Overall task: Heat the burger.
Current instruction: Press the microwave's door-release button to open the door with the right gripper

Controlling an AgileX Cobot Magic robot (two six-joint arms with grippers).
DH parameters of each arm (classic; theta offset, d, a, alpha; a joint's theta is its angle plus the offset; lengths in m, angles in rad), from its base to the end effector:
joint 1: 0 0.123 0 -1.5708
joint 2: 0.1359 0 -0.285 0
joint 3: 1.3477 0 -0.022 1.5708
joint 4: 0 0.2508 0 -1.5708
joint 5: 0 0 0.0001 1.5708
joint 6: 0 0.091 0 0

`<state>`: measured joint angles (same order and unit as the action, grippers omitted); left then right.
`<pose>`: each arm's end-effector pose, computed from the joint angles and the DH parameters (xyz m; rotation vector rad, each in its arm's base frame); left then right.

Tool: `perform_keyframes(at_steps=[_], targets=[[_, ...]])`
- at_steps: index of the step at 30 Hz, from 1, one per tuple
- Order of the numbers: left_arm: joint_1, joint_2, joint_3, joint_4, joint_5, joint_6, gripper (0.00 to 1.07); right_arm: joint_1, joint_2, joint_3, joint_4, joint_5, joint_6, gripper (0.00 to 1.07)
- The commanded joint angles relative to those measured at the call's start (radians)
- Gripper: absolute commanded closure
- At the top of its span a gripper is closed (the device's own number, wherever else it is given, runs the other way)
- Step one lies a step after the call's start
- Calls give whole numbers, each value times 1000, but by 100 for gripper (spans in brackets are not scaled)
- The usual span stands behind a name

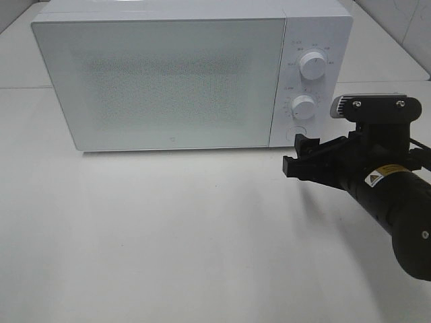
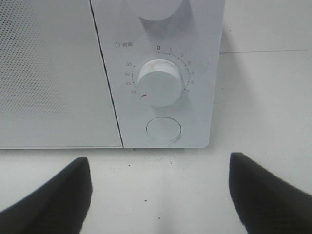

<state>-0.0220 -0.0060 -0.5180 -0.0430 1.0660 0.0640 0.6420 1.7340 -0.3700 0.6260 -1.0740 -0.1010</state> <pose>-0.0082 -0.0032 0.2819 0.0898 2.0230 -0.0247 0.2301 0.1136 0.1389 -0.0054 1.8246 0.1104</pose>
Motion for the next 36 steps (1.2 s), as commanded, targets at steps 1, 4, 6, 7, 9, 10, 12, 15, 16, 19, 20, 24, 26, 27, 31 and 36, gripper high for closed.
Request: perform_keyframes(at_steps=[1, 4, 6, 7, 9, 10, 12, 15, 16, 19, 20, 24, 26, 27, 31, 36], targets=[[5, -13, 0, 2, 6, -1, 6, 4, 0, 0, -2, -21, 127, 36], [5, -13, 0, 2, 6, -1, 6, 4, 0, 0, -2, -20, 282, 40], [5, -13, 0, 2, 6, -1, 6, 4, 0, 0, -2, -20, 335, 42], [5, -13, 0, 2, 6, -1, 6, 4, 0, 0, -2, -20, 481, 46], [5, -13, 0, 2, 6, -1, 6, 4, 0, 0, -2, -20, 639, 49], [5, -13, 0, 2, 6, -1, 6, 4, 0, 0, -2, -20, 704, 53], [5, -13, 0, 2, 6, -1, 6, 4, 0, 0, -2, -20, 848, 60], [5, -13, 0, 2, 6, -1, 6, 4, 0, 0, -2, -19, 1033, 70], [5, -13, 0, 2, 6, -1, 6, 4, 0, 0, -2, -19, 1033, 70], [5, -13, 0, 2, 6, -1, 6, 4, 0, 0, -2, -14, 1195, 83], [5, -13, 0, 2, 6, -1, 6, 4, 0, 0, -2, -10, 1279, 90], [5, -13, 0, 2, 6, -1, 6, 4, 0, 0, -6, -10, 1386, 104], [5, -13, 0, 2, 6, -1, 6, 4, 0, 0, -6, -8, 1398, 107], [5, -13, 0, 2, 6, -1, 6, 4, 0, 0, -6, -8, 1398, 107], [5, -13, 0, 2, 6, -1, 6, 1, 0, -1, -7, 73, 1476, 107], [5, -13, 0, 2, 6, -1, 6, -33, 0, -4, -25, 131, 1482, 107]])
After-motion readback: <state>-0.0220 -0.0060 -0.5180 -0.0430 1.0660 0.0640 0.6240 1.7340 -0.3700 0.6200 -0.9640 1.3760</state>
